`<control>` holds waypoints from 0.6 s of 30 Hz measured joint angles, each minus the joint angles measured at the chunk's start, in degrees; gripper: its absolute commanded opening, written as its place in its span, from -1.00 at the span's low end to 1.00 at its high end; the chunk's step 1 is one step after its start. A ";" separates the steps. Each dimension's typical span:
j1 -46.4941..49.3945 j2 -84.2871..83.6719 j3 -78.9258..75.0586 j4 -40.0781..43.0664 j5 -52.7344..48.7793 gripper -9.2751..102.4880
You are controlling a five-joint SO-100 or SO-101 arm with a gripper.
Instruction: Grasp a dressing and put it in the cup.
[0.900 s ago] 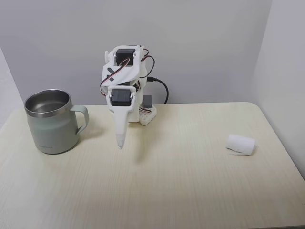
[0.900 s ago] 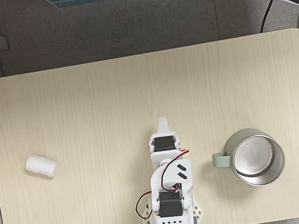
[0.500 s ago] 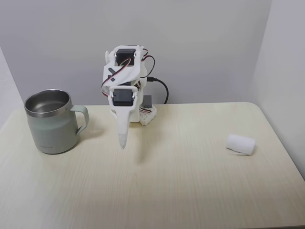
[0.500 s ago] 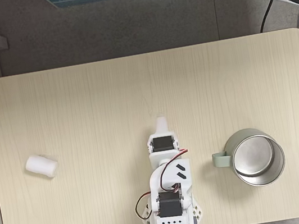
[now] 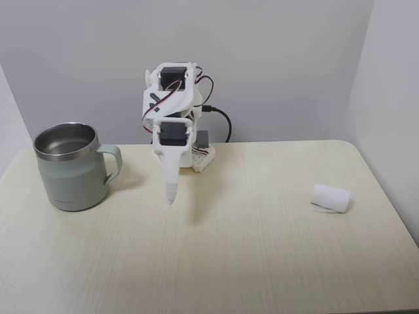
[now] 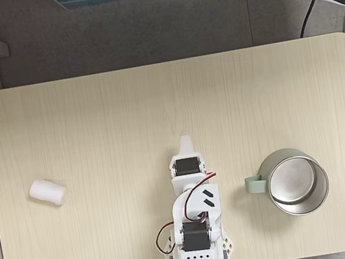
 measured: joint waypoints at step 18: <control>-11.16 44.56 50.98 18.19 -29.53 -0.61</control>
